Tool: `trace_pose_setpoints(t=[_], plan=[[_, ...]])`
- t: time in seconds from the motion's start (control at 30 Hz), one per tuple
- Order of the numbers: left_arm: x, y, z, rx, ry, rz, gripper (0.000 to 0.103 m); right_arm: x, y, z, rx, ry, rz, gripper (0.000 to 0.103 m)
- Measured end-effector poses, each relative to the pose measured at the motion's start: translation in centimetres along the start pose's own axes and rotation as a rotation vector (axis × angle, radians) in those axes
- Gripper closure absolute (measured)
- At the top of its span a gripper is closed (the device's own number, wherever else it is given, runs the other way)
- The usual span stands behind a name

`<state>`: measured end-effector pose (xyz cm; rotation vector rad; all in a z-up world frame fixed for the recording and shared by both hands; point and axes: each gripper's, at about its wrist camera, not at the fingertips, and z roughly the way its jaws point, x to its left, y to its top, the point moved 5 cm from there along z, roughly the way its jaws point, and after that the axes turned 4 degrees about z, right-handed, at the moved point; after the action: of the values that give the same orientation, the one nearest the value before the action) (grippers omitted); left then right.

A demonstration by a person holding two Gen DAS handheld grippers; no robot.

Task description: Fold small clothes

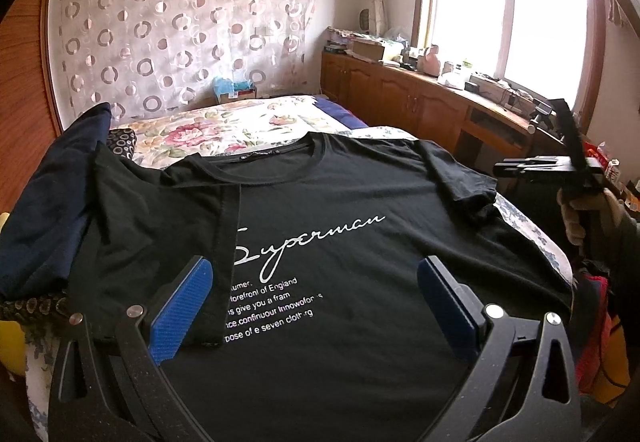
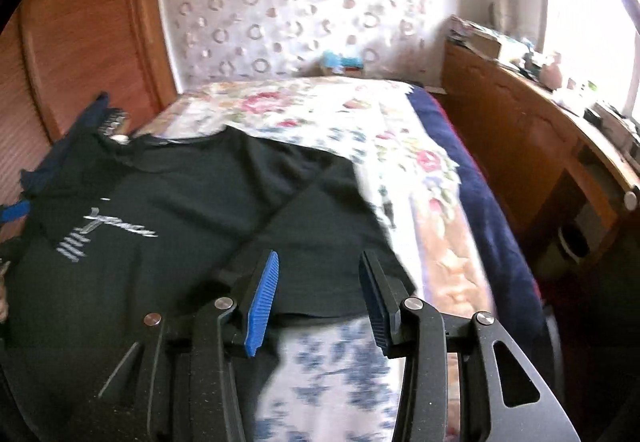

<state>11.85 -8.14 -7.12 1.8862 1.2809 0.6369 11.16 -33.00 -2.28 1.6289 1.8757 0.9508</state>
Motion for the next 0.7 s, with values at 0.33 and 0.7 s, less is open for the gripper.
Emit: trace_pose_setpoints(t=[0.33, 0.7], plan=[[-0.1, -0.6, 1.0, 0.021, -0.028, -0.014, 0.0, -3.3, -1.2, 5.7, 0.112, -0.058, 0.088, 0.06], [-0.4, -0.4, 0.0, 0.001, -0.03, -0.009, 0.0, -4.9, -0.7, 6.5, 0.133, 0.045, 0.222, 0.057]])
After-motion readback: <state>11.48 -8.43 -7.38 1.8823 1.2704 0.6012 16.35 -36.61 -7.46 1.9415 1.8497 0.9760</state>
